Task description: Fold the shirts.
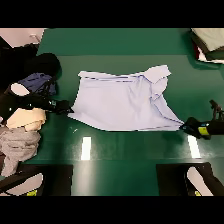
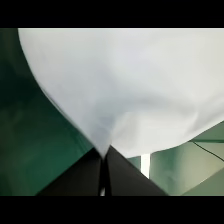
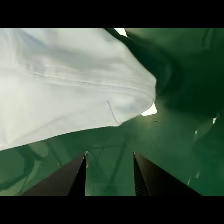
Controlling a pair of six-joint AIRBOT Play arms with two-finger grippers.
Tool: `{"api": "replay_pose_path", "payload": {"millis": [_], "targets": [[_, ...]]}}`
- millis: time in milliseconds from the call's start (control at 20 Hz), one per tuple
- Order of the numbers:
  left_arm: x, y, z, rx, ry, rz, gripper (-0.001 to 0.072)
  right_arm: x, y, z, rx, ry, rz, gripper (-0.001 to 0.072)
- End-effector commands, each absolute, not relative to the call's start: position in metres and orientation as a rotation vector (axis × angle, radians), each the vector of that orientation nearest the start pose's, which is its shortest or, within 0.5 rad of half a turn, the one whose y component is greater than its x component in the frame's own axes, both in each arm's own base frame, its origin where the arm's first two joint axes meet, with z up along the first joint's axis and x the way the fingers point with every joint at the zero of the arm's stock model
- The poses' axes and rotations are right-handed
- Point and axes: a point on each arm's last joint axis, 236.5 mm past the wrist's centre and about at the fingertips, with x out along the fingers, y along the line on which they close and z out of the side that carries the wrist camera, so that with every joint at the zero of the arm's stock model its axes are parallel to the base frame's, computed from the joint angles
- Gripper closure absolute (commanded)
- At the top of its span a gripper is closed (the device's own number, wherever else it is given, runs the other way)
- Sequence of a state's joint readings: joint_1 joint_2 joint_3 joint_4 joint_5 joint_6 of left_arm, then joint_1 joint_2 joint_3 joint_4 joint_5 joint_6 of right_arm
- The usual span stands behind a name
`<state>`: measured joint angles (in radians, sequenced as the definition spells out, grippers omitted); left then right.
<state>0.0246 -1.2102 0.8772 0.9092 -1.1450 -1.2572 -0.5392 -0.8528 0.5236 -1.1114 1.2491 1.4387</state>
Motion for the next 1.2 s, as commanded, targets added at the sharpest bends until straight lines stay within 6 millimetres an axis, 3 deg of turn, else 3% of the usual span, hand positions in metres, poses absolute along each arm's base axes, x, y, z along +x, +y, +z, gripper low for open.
{"api": "replay_pose_path", "payload": {"millis": [0, 400, 800, 850, 950, 1000, 1150], "targets": [[0.320, -0.125, -0.014, -0.422, 1.334, -0.486, 0.0685, 0.225, -0.013, -0.074, 0.862, 1.266, -0.161, 0.0388], [0.318, -0.126, -0.014, -0.423, 1.345, -0.492, 0.0684, 0.238, -0.027, -0.076, 0.848, 1.191, -0.208, 0.0389], [0.310, -0.128, -0.014, -0.422, 1.374, -0.509, 0.0684, 0.235, 0.002, -0.098, 0.844, 1.316, -0.138, 0.0409], [0.309, -0.128, -0.014, -0.422, 1.377, -0.511, 0.0685, 0.235, 0.001, -0.096, 0.842, 1.310, -0.138, 0.0499], [0.309, -0.128, -0.014, -0.422, 1.379, -0.512, 0.0684, 0.237, -0.007, -0.089, 0.830, 1.269, -0.155, 0.0565], [0.309, -0.128, -0.014, -0.422, 1.380, -0.512, 0.0684, 0.235, -0.014, -0.085, 0.809, 1.253, -0.169, 0.0637], [0.309, -0.128, -0.014, -0.422, 1.378, -0.511, 0.0684, 0.220, -0.034, -0.074, 0.766, 1.231, -0.221, 0.0695]]}}
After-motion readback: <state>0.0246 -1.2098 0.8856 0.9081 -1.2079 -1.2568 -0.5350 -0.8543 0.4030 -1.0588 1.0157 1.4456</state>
